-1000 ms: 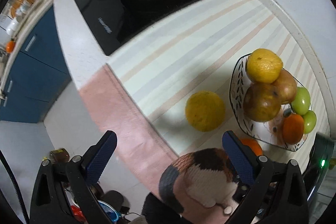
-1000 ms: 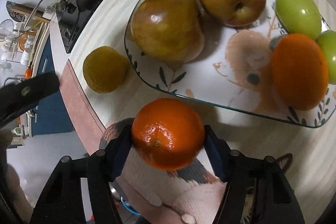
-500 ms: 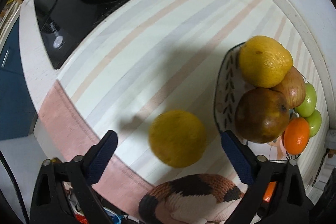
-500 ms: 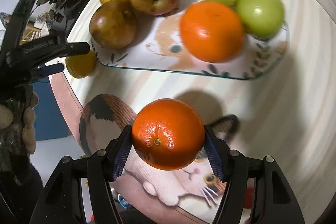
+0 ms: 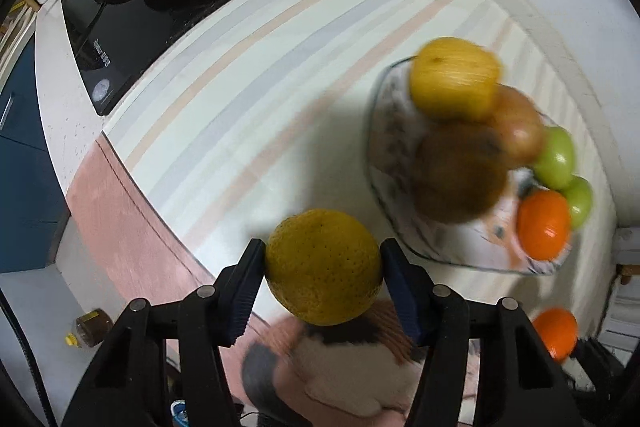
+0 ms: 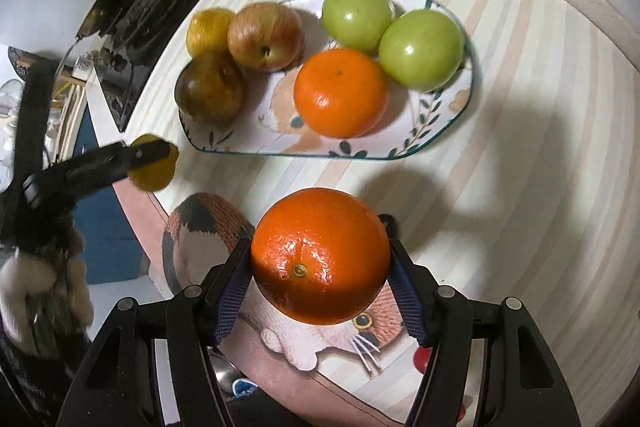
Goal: Organize fruits
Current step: 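Grasp the yellow lemon with the left tool while the right tool grasps the orange, then lower the lemon and orange onto the floral plate, opening both tools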
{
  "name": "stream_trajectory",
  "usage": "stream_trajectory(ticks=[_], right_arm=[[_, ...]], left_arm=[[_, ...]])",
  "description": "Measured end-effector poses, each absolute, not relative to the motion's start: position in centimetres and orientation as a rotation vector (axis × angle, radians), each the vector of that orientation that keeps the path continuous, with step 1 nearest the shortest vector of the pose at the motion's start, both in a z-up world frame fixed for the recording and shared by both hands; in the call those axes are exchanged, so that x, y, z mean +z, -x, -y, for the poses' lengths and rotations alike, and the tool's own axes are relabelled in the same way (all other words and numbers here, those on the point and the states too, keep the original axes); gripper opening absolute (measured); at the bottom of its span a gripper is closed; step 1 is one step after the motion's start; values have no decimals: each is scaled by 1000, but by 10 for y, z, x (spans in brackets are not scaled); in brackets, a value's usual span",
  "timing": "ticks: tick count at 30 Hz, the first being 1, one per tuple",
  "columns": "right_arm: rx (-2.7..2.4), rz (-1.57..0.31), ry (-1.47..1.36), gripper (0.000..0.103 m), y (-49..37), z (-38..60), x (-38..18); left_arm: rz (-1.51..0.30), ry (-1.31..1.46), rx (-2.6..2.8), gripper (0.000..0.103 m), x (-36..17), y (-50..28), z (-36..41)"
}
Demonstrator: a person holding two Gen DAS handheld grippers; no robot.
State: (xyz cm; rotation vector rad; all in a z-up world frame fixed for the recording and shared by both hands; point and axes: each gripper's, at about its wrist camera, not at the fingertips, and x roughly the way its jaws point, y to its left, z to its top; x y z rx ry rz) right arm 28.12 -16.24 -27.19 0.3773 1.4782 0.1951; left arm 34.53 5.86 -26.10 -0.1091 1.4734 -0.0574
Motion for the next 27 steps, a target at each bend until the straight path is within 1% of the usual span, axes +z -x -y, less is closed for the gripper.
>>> stream_trajectory(ticks=[4, 7, 9, 12, 14, 18, 22, 27], right_arm=[[189, -1456, -420, 68, -284, 179, -264], [179, -1437, -468, 68, -288, 196, -258], [164, -1410, -492, 68, -297, 209, -252], [142, -1372, -508, 68, -313, 226, -242], [123, -1350, -498, 68, -329, 239, -235], [93, -1334, -467, 68, -369, 257, -232], [62, -1351, -398, 68, -414, 264, -242], [50, -1407, -331, 68, -446, 256, -268]], left_arm=[[-1430, 163, -149, 56, -225, -334, -48], [-1395, 140, -225, 56, -198, -336, -18], [-1385, 115, -248, 56, -192, -343, -2], [-1388, 82, -253, 56, -196, -361, 17], [-1407, 83, -254, 56, -208, -372, 32], [-1435, 50, -237, 57, -218, -386, 57], [-1461, 16, -227, 57, -229, -396, 72], [-1482, -15, -206, 57, -239, -398, 79]])
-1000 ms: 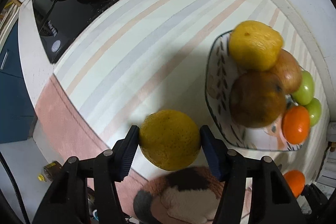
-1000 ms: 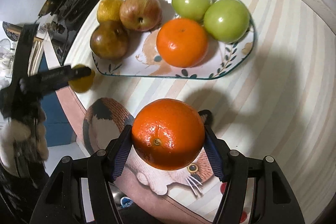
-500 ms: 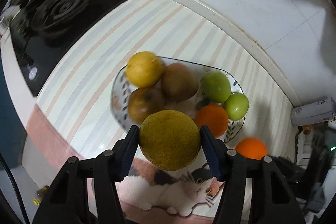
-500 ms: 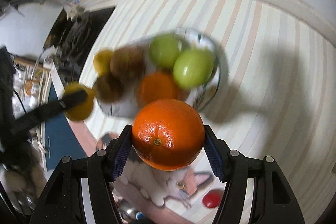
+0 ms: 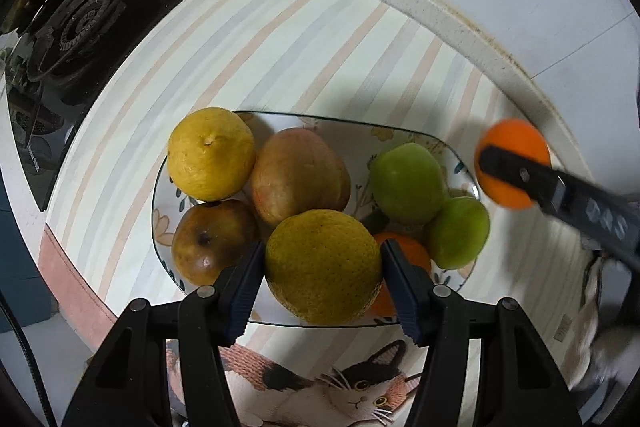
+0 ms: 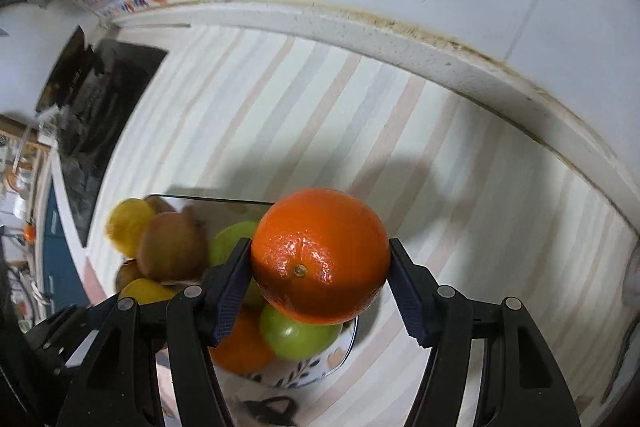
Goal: Organize fruits
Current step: 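Lower the lemon and orange onto the floral plate, opening both tools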
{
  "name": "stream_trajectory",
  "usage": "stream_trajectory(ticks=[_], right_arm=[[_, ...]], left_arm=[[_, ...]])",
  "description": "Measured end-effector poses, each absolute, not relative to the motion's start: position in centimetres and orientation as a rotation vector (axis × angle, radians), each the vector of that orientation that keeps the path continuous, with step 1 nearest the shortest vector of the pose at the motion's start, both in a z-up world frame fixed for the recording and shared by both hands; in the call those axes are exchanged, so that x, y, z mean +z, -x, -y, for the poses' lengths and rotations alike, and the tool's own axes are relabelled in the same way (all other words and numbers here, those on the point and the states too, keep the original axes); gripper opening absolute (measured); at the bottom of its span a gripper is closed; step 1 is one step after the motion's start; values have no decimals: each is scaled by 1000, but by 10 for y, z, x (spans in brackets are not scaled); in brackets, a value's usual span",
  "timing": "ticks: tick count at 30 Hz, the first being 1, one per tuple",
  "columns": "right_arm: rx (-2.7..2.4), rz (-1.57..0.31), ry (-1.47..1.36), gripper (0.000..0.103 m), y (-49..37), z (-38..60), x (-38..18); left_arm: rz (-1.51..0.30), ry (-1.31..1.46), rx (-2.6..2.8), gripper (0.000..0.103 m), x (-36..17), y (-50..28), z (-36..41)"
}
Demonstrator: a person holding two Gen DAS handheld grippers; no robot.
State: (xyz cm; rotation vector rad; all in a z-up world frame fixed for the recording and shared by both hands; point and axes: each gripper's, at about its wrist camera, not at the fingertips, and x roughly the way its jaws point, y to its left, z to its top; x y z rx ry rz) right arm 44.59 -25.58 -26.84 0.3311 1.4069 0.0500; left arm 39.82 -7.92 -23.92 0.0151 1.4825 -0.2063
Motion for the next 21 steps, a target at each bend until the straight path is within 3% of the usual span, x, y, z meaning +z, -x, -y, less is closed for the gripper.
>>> stream_trajectory(ticks=[14, 17, 21], right_arm=[[115, -1464, -214, 69, -449, 243, -288], [128, -1518, -232, 70, -451, 247, -297], [135, -1542, -284, 70, -450, 256, -304]], left_arm=[[-1571, -10, -168, 57, -264, -395, 80], [-1568, 3, -170, 65, -264, -396, 79], [-1553, 15, -179, 84, -257, -398, 79]])
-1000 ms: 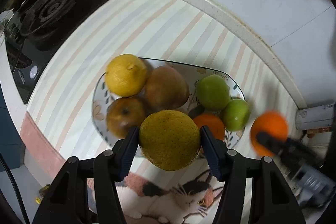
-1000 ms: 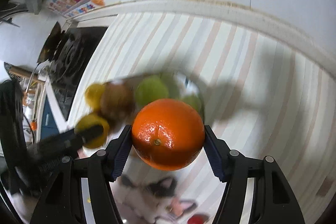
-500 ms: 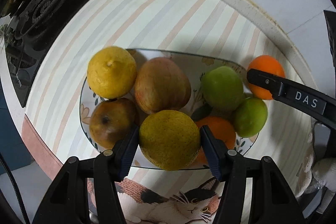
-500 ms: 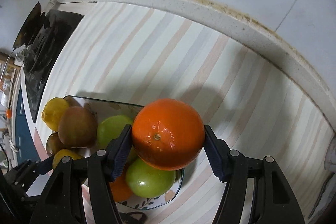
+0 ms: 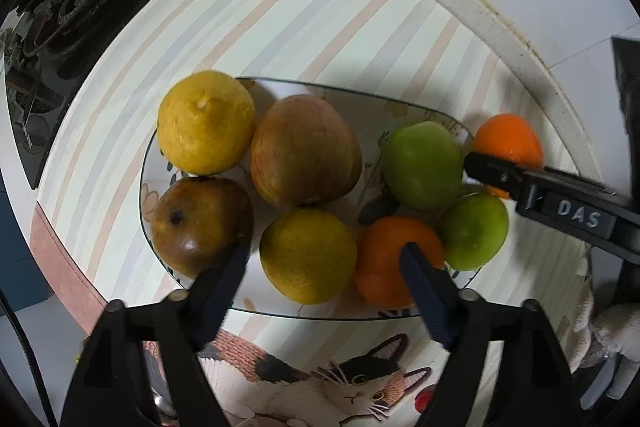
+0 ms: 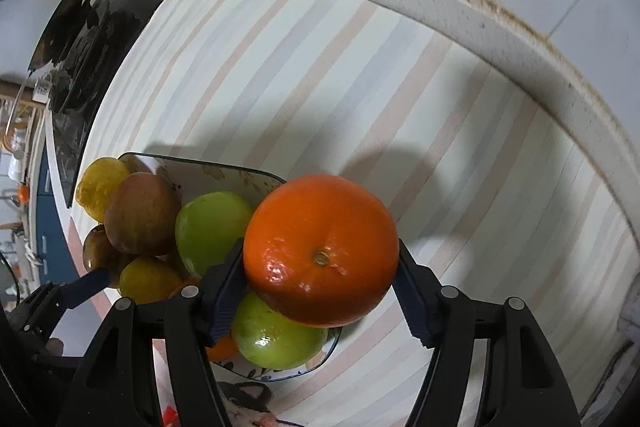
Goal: Organize fruits
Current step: 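Lower the lemon and orange onto the floral plate, opening both tools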
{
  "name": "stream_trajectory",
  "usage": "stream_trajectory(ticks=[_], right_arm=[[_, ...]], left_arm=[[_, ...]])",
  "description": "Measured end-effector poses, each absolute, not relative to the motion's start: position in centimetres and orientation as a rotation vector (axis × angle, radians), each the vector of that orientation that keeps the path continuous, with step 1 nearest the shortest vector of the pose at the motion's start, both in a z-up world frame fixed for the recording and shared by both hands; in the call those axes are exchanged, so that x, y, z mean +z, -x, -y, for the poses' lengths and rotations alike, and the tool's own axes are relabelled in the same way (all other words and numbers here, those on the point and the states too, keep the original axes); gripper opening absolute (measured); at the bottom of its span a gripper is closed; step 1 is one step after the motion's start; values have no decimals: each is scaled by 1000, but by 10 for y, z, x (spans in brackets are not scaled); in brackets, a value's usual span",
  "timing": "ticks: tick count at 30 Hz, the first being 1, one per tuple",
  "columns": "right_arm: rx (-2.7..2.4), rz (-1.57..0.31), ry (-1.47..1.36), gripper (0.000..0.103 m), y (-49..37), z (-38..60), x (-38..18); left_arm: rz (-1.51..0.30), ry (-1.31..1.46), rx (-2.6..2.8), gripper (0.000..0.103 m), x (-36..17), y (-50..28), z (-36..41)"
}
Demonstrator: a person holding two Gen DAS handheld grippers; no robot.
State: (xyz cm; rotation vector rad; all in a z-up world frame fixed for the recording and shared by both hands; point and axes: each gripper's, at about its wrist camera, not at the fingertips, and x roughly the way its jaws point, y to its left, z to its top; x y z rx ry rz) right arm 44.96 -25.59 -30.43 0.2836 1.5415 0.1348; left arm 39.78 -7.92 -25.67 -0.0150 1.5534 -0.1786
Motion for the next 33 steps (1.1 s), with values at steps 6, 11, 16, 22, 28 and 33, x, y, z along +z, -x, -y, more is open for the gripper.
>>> stream_trajectory(ticks=[6, 11, 16, 22, 28, 33], right_arm=[[134, -1515, -282, 71, -442, 255, -302], [131, -1448, -163, 65, -440, 244, -289], [179, -1435, -158, 64, -436, 242, -282], [239, -1399, -142, 52, -418, 235, -264], [304, -1430, -148, 50, -419, 229, -267], [286, -1386, -233, 62, -421, 245, -244]], left_arm=[[-1518, 18, -178, 85, -247, -399, 78], [-1503, -9, -167, 85, -240, -400, 74], [-1496, 4, -162, 85, -237, -400, 71], [-1448, -1, -154, 85, -225, -396, 63], [-1434, -11, -155, 85, -226, -395, 64], [-1431, -6, -158, 85, -222, -394, 63]])
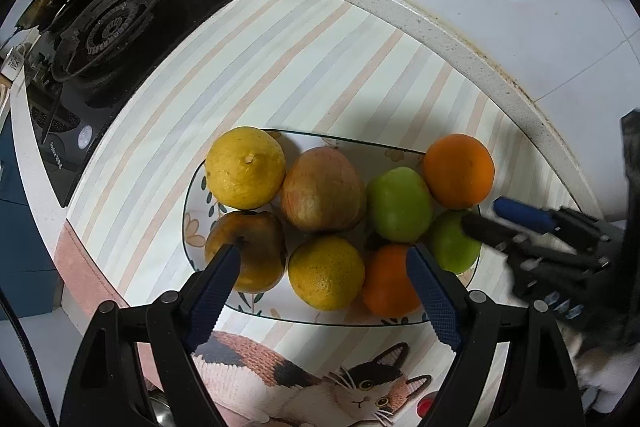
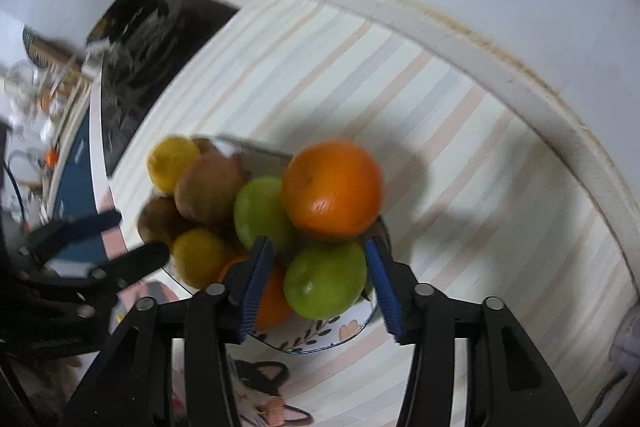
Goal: Organize fruits
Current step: 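Lower the lemon and orange onto the floral plate, opening both tools, then lift both tools away from the plate toward the red tomatoes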
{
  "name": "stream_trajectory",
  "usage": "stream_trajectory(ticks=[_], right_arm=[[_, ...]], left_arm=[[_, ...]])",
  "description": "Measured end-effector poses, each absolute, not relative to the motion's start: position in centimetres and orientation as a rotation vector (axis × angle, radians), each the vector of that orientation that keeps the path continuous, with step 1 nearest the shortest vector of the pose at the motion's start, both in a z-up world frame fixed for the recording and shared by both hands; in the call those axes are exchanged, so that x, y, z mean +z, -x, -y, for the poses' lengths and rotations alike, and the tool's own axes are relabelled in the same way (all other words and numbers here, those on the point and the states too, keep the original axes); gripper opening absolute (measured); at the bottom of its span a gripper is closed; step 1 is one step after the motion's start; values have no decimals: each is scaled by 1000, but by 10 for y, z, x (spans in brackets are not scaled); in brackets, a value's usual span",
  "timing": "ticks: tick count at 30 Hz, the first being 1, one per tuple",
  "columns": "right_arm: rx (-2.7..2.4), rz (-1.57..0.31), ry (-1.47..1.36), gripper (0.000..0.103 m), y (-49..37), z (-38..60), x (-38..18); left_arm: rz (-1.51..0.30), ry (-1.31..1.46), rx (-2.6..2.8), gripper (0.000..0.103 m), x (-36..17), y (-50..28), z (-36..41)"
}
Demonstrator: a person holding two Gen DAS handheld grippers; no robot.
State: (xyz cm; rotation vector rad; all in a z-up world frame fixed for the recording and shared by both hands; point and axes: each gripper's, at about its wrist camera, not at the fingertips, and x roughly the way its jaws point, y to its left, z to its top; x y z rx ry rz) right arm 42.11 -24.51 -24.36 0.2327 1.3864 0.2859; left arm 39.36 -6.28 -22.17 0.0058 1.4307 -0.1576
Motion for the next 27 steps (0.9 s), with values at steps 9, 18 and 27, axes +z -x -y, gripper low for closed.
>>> stream_trajectory(ticks=[9, 18, 27], right_arm=[[140, -1307, -200, 96, -373, 246, -179], [83, -1218, -173, 96, -305, 234, -122], [80, -1147, -163, 96, -246, 222, -74]], left_arm=[[-1325, -48, -121, 85, -177, -370, 54], [-1240, -77, -138, 85, -126, -316, 47], [-1178, -54, -164, 85, -85, -262, 32]])
